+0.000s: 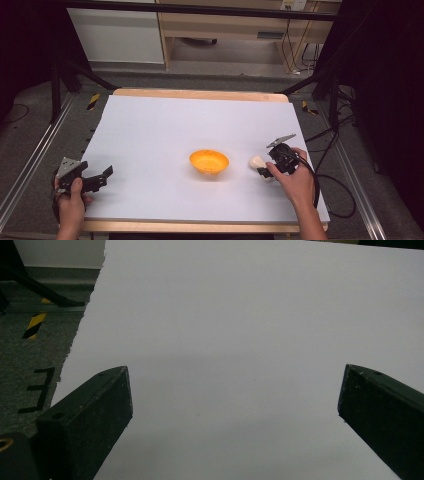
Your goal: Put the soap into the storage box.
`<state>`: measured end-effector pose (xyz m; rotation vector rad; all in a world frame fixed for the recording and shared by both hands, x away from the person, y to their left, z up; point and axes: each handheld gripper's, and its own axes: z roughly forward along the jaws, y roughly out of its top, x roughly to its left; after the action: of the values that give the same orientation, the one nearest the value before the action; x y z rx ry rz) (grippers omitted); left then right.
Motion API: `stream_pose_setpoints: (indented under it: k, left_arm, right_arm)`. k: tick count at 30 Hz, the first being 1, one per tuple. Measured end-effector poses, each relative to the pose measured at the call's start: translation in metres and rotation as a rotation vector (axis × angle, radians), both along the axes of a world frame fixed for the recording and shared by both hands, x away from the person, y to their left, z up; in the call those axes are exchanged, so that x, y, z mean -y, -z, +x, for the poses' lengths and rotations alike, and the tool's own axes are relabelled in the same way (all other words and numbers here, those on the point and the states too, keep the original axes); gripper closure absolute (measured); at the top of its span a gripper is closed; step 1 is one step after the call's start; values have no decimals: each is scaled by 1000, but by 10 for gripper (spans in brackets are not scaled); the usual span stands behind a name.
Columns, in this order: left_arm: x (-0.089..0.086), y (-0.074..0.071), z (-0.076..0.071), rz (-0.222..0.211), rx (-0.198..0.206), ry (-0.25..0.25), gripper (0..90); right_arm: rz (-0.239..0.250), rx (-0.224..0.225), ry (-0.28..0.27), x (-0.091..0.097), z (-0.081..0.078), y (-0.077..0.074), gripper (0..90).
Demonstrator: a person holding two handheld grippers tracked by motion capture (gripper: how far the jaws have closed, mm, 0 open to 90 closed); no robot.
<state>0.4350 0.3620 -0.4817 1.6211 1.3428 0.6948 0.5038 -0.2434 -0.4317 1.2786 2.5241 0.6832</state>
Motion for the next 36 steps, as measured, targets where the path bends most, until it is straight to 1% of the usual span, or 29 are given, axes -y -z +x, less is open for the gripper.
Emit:
stream_pose_setpoints:
  k: [2,4,5,7,11,12,17,25,29,30,31,34,36]
  left_arm:
    - [0,0,0,1,0,0,5]
    - [0,0,0,-1,-1,0,5]
    - [0,0,0,0,-1,0,5]
    - [0,0,0,0,0,1,5]
    - [0,0,0,-1,1,1,6]
    - [0,0,0,-1,0,1,5]
    - [0,0,0,1,1,0,5]
    - [0,0,0,2,0,2,5]
    - [0,0,0,2,-1,2,5]
    - [0,0,0,2,-1,2,5]
    - [0,0,0,3,-1,2,5]
    - [0,0,0,1,1,0,5]
    - [0,0,0,2,-1,0,5]
  right_arm:
    - [-6,0,-8,-1,3,1,178]
    - [-15,-12,-2,-4,5,0,178]
    - [-19,-11,-13,-4,6,1,178]
    - [-31,-24,-13,-8,8,1,178]
    - [-46,-39,-6,-11,10,3,181]
    - [-57,-47,-3,-13,12,6,182]
    - [-79,-74,8,-16,16,11,204]
    - [-106,-115,-3,-18,19,17,282]
    - [-118,-119,-7,-17,19,21,314]
    - [-110,-125,-1,-17,19,21,325]
    - [-112,-124,-7,-16,20,22,329]
    - [-102,-121,11,-16,21,22,361]
    - [-107,-123,6,-17,21,22,382]
